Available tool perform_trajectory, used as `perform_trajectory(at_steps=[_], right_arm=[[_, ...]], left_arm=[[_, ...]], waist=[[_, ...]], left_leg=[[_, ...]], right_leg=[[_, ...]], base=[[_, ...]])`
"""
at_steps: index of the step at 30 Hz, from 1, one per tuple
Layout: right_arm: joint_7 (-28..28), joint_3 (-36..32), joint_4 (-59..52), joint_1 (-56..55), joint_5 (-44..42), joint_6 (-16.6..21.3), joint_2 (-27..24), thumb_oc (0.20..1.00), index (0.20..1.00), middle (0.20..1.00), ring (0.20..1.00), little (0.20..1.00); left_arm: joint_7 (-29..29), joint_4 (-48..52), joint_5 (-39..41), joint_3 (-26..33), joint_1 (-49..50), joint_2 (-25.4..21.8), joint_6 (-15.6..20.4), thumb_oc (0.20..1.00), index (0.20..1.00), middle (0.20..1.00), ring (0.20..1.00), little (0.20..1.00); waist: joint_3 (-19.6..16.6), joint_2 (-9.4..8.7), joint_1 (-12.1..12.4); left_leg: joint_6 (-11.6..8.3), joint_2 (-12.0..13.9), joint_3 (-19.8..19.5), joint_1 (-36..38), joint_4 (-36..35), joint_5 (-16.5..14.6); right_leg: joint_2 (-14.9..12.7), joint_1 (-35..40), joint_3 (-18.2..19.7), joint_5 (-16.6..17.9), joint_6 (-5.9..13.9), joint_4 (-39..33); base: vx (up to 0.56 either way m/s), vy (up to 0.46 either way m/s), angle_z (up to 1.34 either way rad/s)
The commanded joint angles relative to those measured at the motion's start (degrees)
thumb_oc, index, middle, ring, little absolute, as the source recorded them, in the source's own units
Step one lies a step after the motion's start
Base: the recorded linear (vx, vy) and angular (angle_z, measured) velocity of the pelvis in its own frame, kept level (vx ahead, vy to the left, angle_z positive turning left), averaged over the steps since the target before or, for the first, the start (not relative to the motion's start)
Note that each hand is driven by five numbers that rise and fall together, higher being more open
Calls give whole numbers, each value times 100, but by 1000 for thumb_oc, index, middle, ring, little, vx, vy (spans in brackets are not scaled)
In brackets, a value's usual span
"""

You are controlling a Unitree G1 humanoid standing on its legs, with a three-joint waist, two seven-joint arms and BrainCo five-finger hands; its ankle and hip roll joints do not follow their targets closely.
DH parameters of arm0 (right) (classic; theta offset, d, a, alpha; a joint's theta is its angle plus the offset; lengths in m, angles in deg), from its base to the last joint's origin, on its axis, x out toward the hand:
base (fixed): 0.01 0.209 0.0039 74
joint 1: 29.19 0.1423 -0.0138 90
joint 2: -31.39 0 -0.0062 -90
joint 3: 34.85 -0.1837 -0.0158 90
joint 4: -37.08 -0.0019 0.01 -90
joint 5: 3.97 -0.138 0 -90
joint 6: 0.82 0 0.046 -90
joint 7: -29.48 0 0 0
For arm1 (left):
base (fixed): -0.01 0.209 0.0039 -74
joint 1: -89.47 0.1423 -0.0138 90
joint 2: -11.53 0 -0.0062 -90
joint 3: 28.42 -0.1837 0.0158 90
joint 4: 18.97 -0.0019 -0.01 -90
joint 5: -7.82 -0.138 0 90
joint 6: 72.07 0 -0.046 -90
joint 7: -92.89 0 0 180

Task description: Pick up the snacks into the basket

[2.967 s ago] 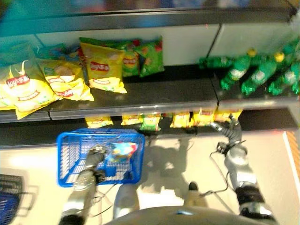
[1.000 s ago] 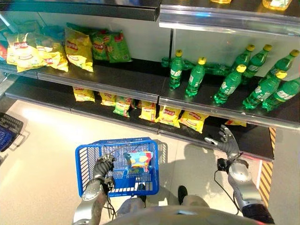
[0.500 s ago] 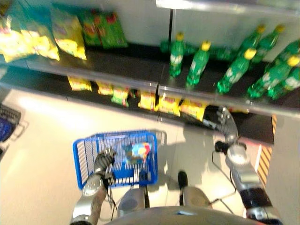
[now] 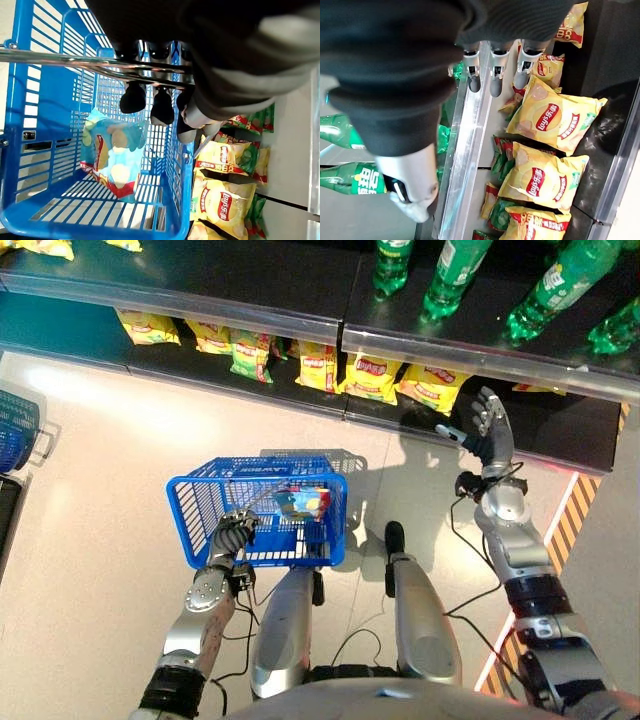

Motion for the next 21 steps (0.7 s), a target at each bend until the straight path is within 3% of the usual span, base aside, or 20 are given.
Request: perform_trajectory(at_steps=[1,21], right_arm=[[-173,0,-214,226,-165,363,-152,1000,1000,1000,1000,1000],[-500,157,282,1499,-369,310,-803,1000,1000,1000,1000,1000]], left_arm=[[-30,830,-26,-22,175,-332,504,200,200,200,200,200],[89,1013,39,-206,260,-714,501,200,200,200,200,200]], waist=[[-313,-193,123],[-308,-314,288]], left_leg=[[214,-180,-301,-176,741,-693],[204,-211,-421,-130,732,-693]], right_leg=[[-103,-13,-123,258,215,-412],[-87,111,-245,244,194,-368]], base=[[0,0,0],[-5,-4,3]])
